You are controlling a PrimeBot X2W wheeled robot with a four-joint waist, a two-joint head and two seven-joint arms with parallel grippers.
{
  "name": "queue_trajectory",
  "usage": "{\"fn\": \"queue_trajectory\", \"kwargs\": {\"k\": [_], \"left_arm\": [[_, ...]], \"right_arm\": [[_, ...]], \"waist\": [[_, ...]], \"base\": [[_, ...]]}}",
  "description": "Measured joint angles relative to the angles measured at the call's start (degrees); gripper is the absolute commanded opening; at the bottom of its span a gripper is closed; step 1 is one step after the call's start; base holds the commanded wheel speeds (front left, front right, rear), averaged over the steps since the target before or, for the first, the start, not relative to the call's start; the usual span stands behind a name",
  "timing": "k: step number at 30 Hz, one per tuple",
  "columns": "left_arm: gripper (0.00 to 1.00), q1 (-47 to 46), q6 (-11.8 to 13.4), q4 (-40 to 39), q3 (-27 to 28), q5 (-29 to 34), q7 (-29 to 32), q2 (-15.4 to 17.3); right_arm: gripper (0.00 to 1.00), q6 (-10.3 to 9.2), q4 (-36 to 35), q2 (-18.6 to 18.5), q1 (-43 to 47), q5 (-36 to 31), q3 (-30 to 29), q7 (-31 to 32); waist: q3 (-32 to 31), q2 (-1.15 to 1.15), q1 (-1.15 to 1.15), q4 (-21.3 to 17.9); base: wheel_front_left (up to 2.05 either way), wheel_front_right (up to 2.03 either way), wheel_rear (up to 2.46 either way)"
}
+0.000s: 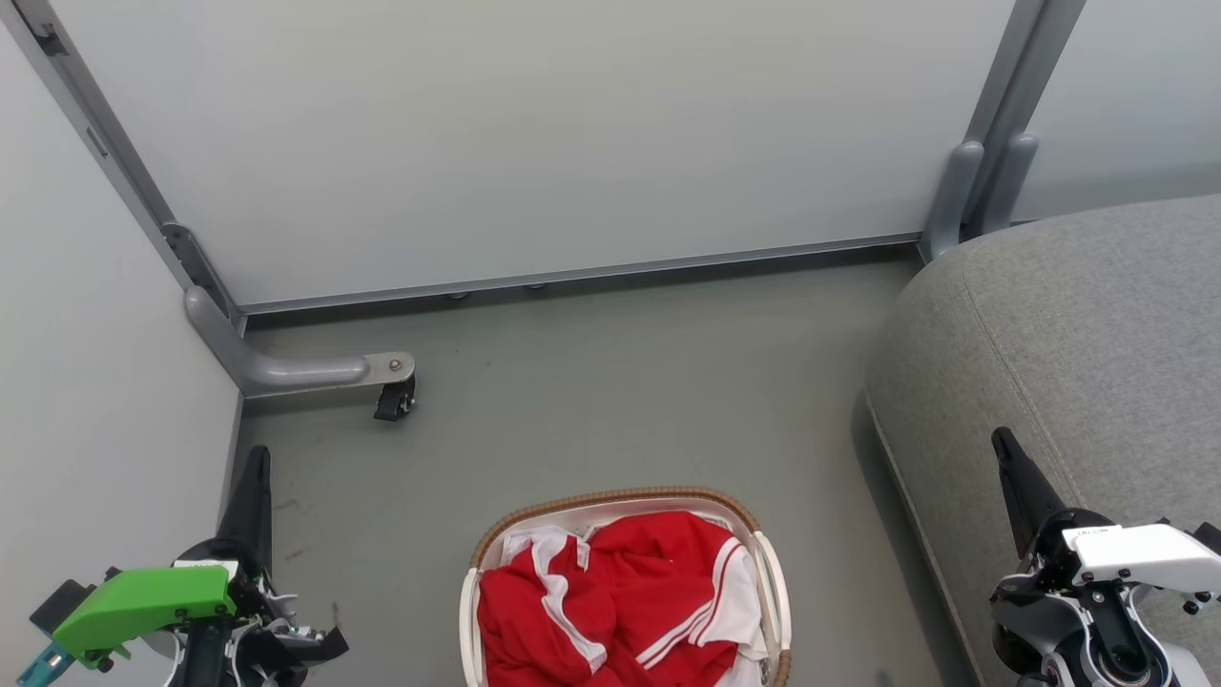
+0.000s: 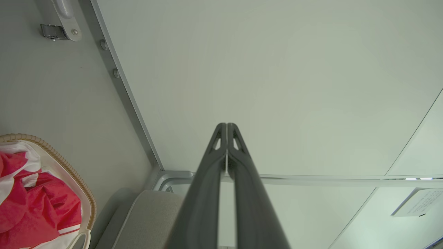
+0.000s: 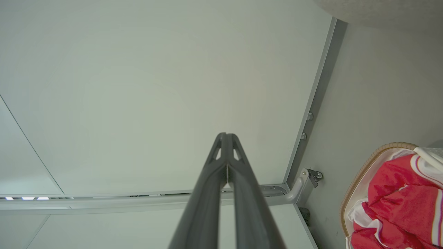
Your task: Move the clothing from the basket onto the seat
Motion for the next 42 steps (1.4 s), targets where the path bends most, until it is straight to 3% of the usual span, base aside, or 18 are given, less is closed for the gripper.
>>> {"fn": "queue_trajectory", "kwargs": {"k": [42], "left_arm": [[0.0,0.0,0.0,0.0,0.0,0.0,0.0,0.0]], "right_arm": [[0.0,0.0,0.0,0.0,0.0,0.0,0.0,0.0]], "waist": [[0.0,0.0,0.0,0.0]], "base": [[0.0,0.0,0.0]]}}
